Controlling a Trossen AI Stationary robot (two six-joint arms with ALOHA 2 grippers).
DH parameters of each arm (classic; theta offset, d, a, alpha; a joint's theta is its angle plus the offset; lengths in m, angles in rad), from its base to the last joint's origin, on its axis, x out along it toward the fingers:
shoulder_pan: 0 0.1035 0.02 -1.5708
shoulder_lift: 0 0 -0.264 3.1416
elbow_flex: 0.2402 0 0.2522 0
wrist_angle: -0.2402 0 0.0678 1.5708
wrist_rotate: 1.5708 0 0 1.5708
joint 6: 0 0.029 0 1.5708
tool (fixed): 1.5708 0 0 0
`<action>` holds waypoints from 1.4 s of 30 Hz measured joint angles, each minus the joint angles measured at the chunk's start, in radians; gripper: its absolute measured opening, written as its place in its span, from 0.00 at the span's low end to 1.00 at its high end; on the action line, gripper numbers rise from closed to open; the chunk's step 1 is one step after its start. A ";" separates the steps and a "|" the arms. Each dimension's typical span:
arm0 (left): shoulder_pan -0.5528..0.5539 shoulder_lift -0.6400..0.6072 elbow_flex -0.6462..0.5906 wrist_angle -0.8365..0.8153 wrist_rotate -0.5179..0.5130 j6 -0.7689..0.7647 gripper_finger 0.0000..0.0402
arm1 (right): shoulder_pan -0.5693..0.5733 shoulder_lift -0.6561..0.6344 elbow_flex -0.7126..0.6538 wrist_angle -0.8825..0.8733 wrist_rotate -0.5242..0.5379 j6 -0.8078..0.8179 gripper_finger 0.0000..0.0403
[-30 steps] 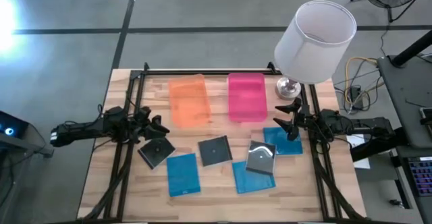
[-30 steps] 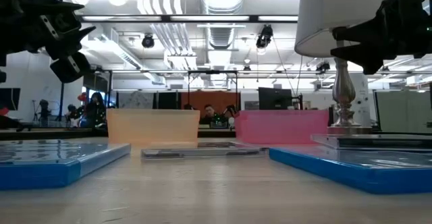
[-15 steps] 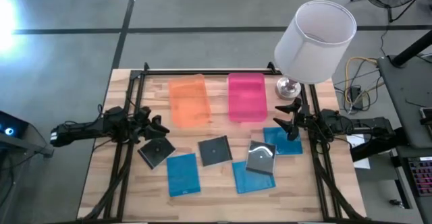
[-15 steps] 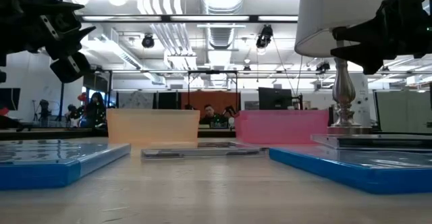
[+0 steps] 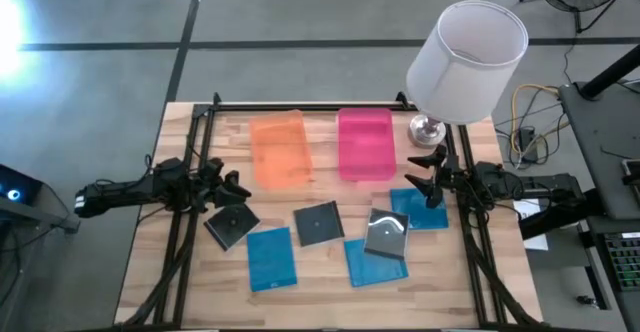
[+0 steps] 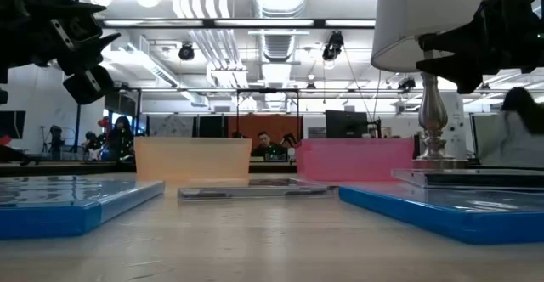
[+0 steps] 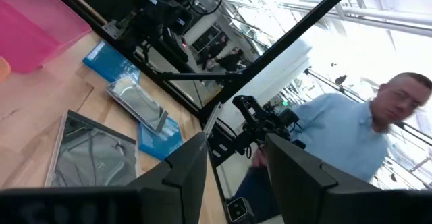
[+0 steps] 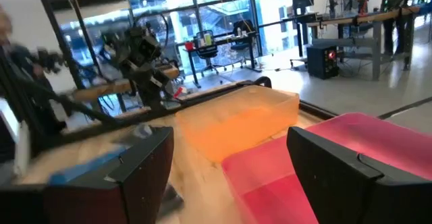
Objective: Pick & place jewel cases by type
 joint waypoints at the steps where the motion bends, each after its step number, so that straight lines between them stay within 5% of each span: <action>1: 0.000 0.000 0.000 0.000 0.000 0.000 0.33 | 0.000 -0.001 0.000 0.003 0.000 0.068 0.70; 9: 0.000 0.000 0.000 0.000 0.000 0.000 0.33 | -0.001 0.022 0.001 -0.016 -0.024 0.891 0.70; 21: 0.000 0.000 0.000 -0.007 0.000 0.000 0.33 | 0.000 0.085 0.000 0.018 0.172 0.996 0.70; 27: 0.000 0.000 0.000 -0.005 -0.011 0.000 0.33 | 0.000 0.211 0.010 0.016 0.201 1.184 0.70; 31: 0.000 0.000 0.004 0.004 -0.097 -0.084 0.33 | 0.000 0.327 0.093 -0.036 0.057 1.286 0.69; 37: 0.000 0.000 0.026 0.045 -0.254 -0.221 0.33 | 0.000 0.530 0.350 -0.585 -0.193 1.355 0.64; 42: 0.001 0.000 0.027 0.086 -0.393 -0.258 0.33 | 0.021 0.657 0.514 -0.881 -0.365 1.306 0.63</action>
